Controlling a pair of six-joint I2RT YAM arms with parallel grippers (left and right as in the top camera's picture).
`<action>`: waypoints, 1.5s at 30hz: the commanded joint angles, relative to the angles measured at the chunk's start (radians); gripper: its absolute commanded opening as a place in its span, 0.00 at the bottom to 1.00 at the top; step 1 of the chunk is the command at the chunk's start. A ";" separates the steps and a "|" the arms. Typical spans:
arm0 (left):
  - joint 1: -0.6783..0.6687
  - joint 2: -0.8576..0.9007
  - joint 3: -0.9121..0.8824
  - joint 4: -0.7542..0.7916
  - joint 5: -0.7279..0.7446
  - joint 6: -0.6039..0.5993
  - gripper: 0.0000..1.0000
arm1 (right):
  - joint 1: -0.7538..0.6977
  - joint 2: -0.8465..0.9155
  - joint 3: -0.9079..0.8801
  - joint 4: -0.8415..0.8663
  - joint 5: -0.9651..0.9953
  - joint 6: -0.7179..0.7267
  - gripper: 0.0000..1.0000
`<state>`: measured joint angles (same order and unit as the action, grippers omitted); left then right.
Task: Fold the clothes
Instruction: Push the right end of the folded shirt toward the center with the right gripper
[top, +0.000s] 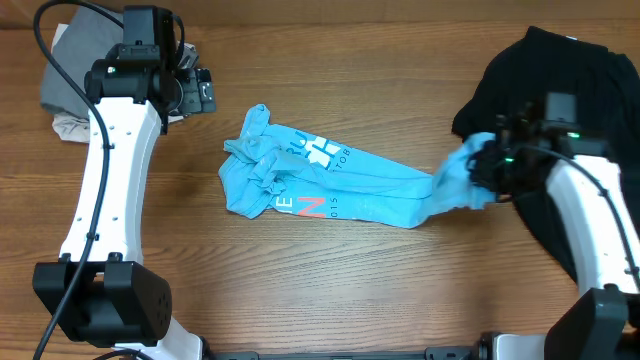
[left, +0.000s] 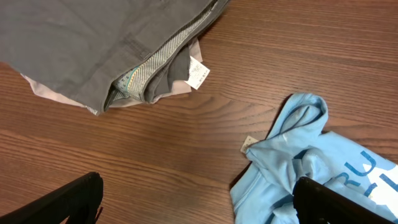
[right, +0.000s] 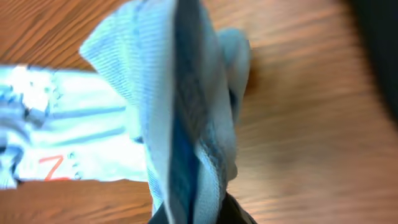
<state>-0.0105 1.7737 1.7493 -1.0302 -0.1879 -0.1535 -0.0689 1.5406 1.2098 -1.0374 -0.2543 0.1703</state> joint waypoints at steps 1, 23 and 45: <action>0.004 -0.009 0.029 -0.001 0.000 0.011 1.00 | 0.143 0.008 0.026 0.037 0.010 0.046 0.04; 0.004 -0.008 0.028 0.013 0.060 0.008 1.00 | 0.504 0.262 0.068 0.387 -0.294 0.197 0.48; 0.003 0.239 -0.109 -0.015 0.575 0.389 1.00 | 0.360 0.261 0.245 -0.028 0.149 0.136 0.67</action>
<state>-0.0105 1.9461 1.6485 -1.0576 0.2676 0.0761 0.3229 1.8095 1.4269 -1.0576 -0.1440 0.3370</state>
